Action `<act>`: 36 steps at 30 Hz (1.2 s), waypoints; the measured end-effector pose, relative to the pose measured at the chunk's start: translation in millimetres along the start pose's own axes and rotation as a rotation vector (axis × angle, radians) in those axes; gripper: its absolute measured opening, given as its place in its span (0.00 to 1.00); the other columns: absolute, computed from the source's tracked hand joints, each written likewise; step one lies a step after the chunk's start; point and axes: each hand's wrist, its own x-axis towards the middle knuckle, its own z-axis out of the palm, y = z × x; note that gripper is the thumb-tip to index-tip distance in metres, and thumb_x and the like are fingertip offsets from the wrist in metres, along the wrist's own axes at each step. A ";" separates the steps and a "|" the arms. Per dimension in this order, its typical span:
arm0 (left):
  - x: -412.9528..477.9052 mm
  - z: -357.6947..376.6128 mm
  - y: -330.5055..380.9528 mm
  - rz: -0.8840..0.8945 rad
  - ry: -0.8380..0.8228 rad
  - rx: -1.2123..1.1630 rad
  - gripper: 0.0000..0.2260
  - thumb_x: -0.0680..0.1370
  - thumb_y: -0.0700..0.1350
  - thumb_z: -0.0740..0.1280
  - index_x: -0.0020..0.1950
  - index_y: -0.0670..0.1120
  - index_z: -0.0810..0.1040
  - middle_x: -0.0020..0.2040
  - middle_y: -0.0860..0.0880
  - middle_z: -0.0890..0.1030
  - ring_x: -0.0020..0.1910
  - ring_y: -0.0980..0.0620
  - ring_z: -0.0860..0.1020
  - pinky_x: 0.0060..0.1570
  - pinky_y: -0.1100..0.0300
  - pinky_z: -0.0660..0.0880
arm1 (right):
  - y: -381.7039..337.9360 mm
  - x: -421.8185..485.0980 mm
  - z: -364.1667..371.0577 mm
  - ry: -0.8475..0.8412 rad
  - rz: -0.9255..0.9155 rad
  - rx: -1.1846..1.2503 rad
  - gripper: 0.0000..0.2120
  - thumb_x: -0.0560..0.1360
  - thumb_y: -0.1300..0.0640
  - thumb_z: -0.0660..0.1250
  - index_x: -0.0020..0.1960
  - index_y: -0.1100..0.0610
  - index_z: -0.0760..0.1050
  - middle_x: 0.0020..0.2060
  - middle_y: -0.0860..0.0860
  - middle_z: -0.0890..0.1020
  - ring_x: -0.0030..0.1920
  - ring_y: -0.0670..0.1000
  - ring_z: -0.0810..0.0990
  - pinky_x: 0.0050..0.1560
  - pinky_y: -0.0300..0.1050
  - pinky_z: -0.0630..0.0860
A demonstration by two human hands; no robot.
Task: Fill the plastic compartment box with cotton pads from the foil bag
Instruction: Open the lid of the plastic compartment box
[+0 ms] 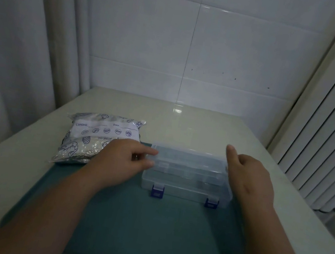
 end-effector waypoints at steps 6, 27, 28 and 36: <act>0.2 8.4 11.4 0.054 0.211 -0.253 0.10 0.76 0.45 0.72 0.54 0.57 0.82 0.41 0.54 0.80 0.39 0.57 0.79 0.42 0.68 0.75 | -2.9 2.6 3.1 0.185 -0.085 0.321 0.25 0.80 0.49 0.54 0.43 0.70 0.76 0.42 0.65 0.80 0.40 0.59 0.78 0.34 0.43 0.70; -1.6 16.2 10.1 0.006 -0.045 0.195 0.08 0.77 0.45 0.66 0.53 0.51 0.83 0.48 0.56 0.77 0.47 0.58 0.75 0.55 0.57 0.74 | -9.2 -6.8 16.1 -0.341 -0.249 0.015 0.12 0.75 0.45 0.67 0.56 0.46 0.81 0.56 0.43 0.80 0.51 0.45 0.77 0.55 0.40 0.72; -1.3 16.0 10.6 0.010 -0.042 0.204 0.07 0.76 0.45 0.67 0.49 0.49 0.84 0.49 0.54 0.79 0.48 0.57 0.76 0.55 0.57 0.73 | -10.5 -8.4 14.6 -0.368 -0.265 0.019 0.14 0.74 0.42 0.68 0.55 0.45 0.82 0.56 0.42 0.78 0.51 0.44 0.76 0.56 0.42 0.73; 0.4 13.2 7.3 0.064 -0.073 0.270 0.08 0.76 0.47 0.68 0.47 0.44 0.86 0.57 0.52 0.81 0.55 0.59 0.76 0.48 0.68 0.65 | -12.4 -7.7 16.3 -0.413 -0.346 -0.063 0.13 0.76 0.45 0.66 0.58 0.45 0.80 0.61 0.42 0.76 0.52 0.43 0.74 0.58 0.41 0.71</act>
